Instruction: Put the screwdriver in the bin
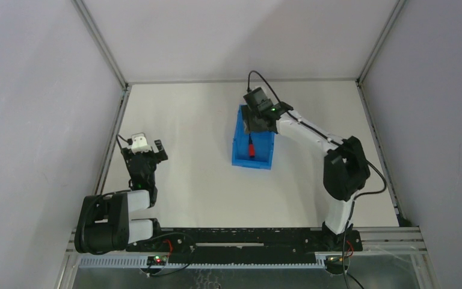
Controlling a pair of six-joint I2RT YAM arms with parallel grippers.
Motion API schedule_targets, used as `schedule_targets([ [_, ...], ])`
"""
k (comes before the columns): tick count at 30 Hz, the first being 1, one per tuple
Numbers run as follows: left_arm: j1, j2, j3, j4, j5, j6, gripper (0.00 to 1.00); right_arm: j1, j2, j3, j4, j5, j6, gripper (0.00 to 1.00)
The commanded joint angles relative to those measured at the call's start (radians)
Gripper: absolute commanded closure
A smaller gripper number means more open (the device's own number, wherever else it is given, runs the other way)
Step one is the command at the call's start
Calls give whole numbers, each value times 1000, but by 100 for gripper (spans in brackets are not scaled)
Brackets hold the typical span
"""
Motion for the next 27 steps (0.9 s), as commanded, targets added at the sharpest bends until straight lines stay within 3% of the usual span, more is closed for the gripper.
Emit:
schedule_targets([
  [1, 4, -13, 42, 69, 10, 1, 0, 10, -149, 81, -46, 62, -20, 27],
  [5, 3, -13, 42, 69, 9, 1, 0, -3, -201, 110, -103, 103, -62, 17],
  [9, 3, -14, 42, 69, 10, 2, 0, -72, -274, 104, -139, 106, -80, 1],
  [22, 3, -13, 42, 69, 9, 1, 0, -470, -483, -30, -130, -11, -189, 0],
  [27, 4, -13, 43, 69, 11, 1, 0, -520, -517, -74, -99, 38, -229, 0],
])
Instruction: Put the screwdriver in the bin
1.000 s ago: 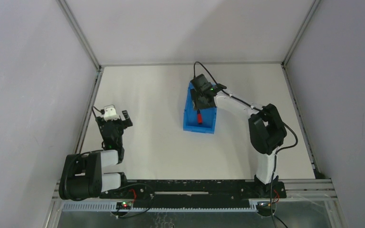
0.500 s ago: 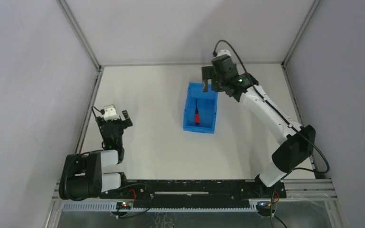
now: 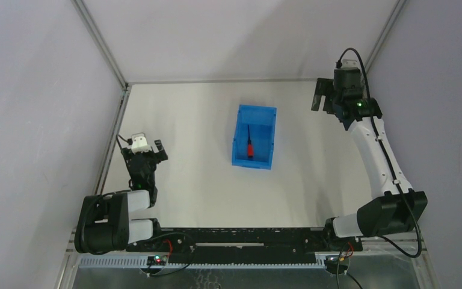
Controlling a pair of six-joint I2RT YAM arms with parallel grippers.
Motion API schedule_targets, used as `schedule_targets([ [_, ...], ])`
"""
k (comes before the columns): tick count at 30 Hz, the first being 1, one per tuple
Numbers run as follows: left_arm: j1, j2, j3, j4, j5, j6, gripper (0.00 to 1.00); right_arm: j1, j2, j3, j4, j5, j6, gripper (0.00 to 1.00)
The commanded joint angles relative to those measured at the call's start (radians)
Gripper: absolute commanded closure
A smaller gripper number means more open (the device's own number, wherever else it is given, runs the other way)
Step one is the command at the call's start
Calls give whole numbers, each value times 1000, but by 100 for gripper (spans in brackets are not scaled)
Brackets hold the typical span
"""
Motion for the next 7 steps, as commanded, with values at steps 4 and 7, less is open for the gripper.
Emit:
schedule_targets([
  [4, 4, -15, 42, 69, 10, 2, 0, -25, -51, -44, 51, 25, -68, 0],
  [7, 3, -13, 42, 69, 10, 1, 0, -26, -55, -46, 58, 15, -63, 0],
])
